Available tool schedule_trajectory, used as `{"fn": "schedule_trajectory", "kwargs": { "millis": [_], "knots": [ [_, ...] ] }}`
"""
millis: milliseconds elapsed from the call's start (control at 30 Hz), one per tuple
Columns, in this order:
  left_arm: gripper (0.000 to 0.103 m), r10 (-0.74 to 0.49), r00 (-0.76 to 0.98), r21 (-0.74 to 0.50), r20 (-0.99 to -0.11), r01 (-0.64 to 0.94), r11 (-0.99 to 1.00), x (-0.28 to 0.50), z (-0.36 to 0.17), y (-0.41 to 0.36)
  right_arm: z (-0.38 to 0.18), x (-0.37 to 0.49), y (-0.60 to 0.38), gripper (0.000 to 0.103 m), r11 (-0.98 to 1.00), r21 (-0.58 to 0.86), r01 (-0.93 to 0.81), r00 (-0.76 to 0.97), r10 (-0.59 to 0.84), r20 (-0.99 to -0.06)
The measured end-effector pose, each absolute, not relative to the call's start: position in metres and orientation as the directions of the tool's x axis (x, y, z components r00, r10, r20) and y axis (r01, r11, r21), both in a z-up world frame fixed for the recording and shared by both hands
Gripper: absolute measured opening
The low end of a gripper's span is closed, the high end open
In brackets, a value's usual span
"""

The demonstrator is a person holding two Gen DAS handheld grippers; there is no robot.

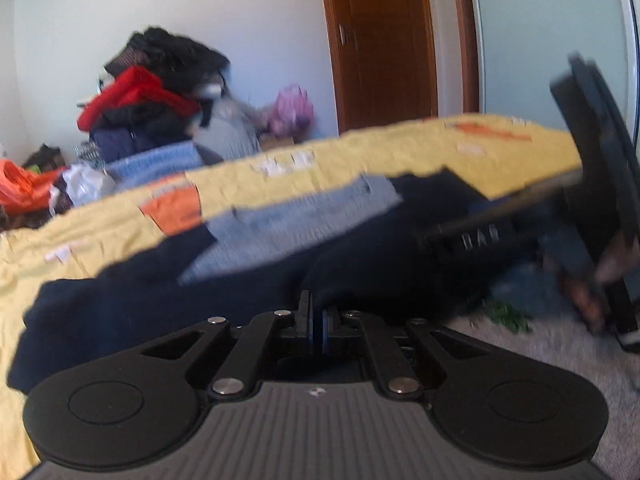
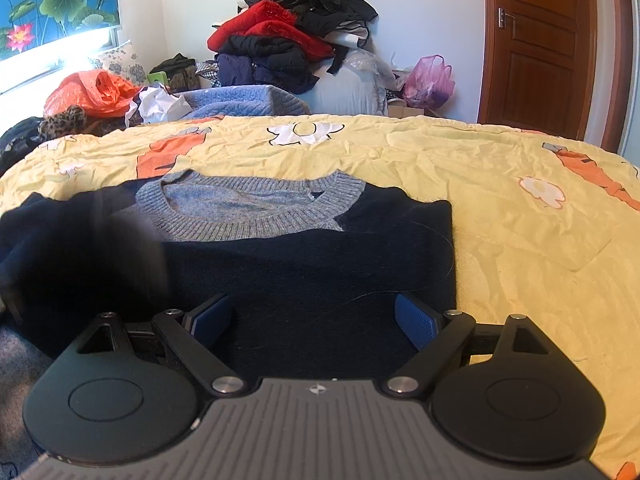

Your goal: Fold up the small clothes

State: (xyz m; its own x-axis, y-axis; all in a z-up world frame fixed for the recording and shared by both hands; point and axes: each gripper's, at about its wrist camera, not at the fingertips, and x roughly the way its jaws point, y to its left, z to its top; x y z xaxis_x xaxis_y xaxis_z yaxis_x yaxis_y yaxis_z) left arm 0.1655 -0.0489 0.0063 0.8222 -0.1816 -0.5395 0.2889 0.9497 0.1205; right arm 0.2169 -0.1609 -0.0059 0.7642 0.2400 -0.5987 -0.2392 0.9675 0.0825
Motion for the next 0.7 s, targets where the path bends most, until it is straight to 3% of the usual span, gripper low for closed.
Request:
{"fn": "schedule_trajectory", "kwargs": {
  "millis": [67, 167, 233, 300, 333, 400, 533, 700],
  "knots": [
    [0.006, -0.198, 0.81, 0.104, -0.552, 0.302, 0.948, 0.163, 0.001, -0.045, -0.006, 0.217, -0.164, 0.089, 0.965, 0.102, -0.24, 0.764, 0.252, -0.594],
    [0.019, -0.279, 0.812, -0.03, -0.513, 0.307, 0.951, 0.16, 0.005, -0.024, -0.005, 0.217, -0.166, 0.09, 0.962, 0.119, -0.244, 0.761, 0.266, -0.591],
    [0.039, -0.282, 0.846, -0.126, -0.453, 0.252, 0.96, 0.155, 0.012, -0.007, -0.005, 0.218, -0.165, 0.096, 0.957, 0.126, -0.261, 0.753, 0.284, -0.594],
    [0.084, -0.213, 0.911, -0.176, -0.353, 0.159, 0.971, 0.144, 0.016, 0.003, -0.003, 0.219, -0.165, 0.098, 0.952, 0.129, -0.276, 0.739, 0.296, -0.605],
    [0.09, -0.189, 0.935, -0.191, -0.299, 0.135, 0.972, 0.137, 0.018, 0.009, 0.001, 0.219, -0.166, 0.097, 0.953, 0.144, -0.266, 0.735, 0.297, -0.61],
    [0.092, -0.175, 0.953, -0.216, -0.246, 0.122, 0.969, 0.13, 0.019, 0.016, 0.01, 0.217, -0.176, 0.096, 0.937, 0.272, -0.218, 0.728, 0.342, -0.595],
    [0.092, -0.175, 0.948, -0.228, -0.266, 0.115, 0.967, 0.133, 0.02, 0.019, 0.018, 0.218, -0.19, 0.096, 0.799, 0.582, -0.153, 0.638, 0.53, -0.559],
    [0.092, -0.174, 0.944, -0.314, -0.281, 0.081, 0.946, 0.137, 0.019, 0.031, 0.027, 0.218, -0.164, 0.093, 0.754, 0.637, -0.159, 0.538, 0.607, -0.585]
  ]
}}
